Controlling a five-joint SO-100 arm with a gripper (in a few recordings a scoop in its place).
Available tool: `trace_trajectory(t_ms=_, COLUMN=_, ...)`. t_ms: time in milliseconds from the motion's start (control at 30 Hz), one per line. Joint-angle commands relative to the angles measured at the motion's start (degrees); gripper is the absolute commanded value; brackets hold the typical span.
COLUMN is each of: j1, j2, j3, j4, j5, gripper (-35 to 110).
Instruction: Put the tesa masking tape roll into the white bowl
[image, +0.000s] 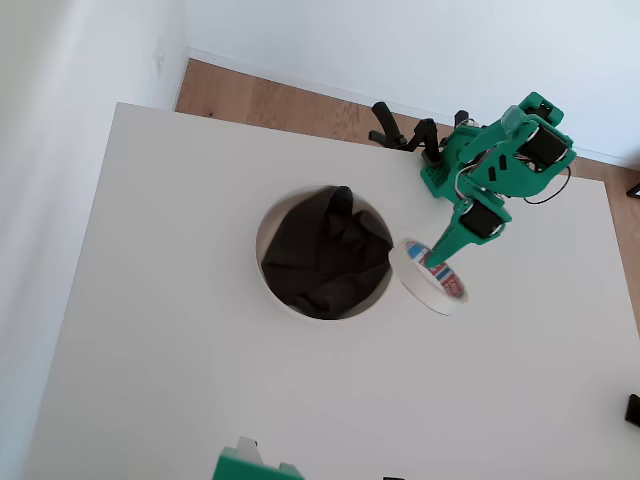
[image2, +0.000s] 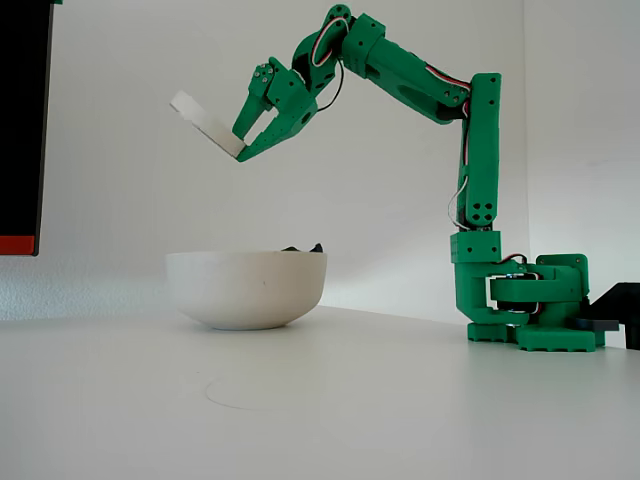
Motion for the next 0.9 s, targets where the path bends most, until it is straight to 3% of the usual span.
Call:
trace_trajectory(t_ms=0, j1=11.87, j2=-7.91, j3=-8.79, j4=-2.64, j5=0.09, gripper=-8)
trace_trajectory(t_ms=400, j1=15.12, j2=-33.31, j3=-9.93, j4=-6.42, j5=0.0, gripper=-8)
trace_trajectory(t_ms=867, j1=13.62, j2=-33.13, j3=-9.93, j4=-6.59, j5=2.9, gripper=-4)
